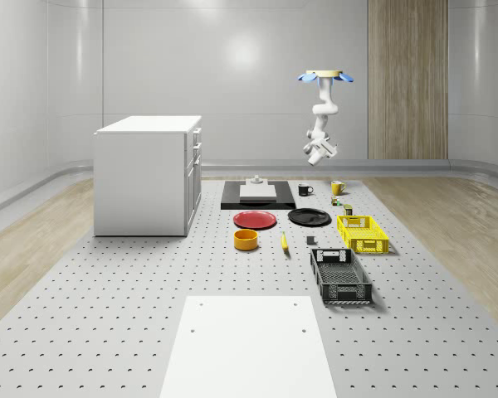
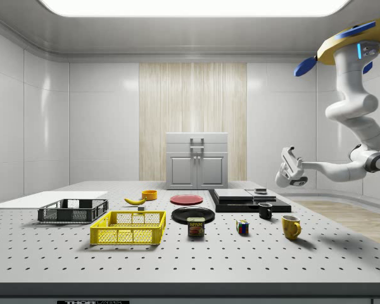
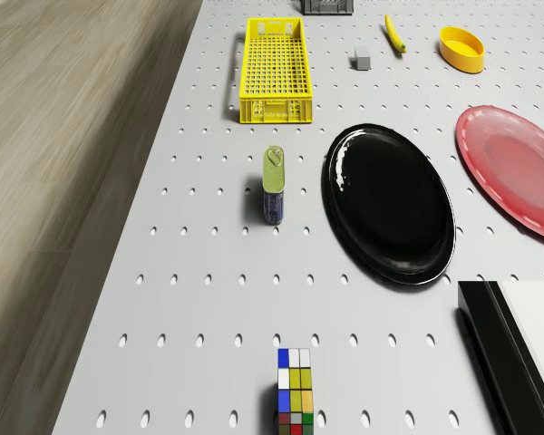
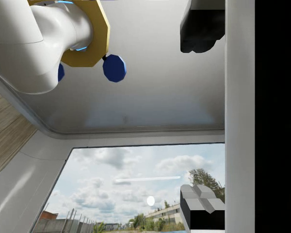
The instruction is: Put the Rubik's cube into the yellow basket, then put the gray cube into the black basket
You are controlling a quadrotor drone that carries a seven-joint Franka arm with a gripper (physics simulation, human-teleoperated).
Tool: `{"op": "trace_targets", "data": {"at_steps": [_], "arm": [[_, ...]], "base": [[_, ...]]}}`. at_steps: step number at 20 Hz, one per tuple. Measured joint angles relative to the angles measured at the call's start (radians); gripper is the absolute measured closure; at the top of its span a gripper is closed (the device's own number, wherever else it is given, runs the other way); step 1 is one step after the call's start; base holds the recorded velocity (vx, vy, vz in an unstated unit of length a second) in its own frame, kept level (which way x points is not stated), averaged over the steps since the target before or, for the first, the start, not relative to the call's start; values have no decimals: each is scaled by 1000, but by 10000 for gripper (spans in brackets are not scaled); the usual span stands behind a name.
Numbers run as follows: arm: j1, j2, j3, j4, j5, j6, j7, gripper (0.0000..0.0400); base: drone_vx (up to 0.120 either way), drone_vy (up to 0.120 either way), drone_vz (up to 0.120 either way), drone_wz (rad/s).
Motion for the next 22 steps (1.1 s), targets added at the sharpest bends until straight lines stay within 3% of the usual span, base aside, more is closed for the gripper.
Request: {"op": "trace_targets", "data": {"at_steps": [5,7,10,16,22], "arm": [[-155,-64,315,-289,-539,9,145,0],[-246,-93,428,-415,-759,-12,232,0],[-407,-134,561,-554,-1025,-73,365,0],[-678,-206,715,-662,-1282,-198,553,0],[-810,-260,778,-683,-1347,-247,640,0]], "base": [[120,0,-72,0],[120,0,-120,0],[120,0,-120,0],[120,0,-120,0],[120,0,-120,0]]}}
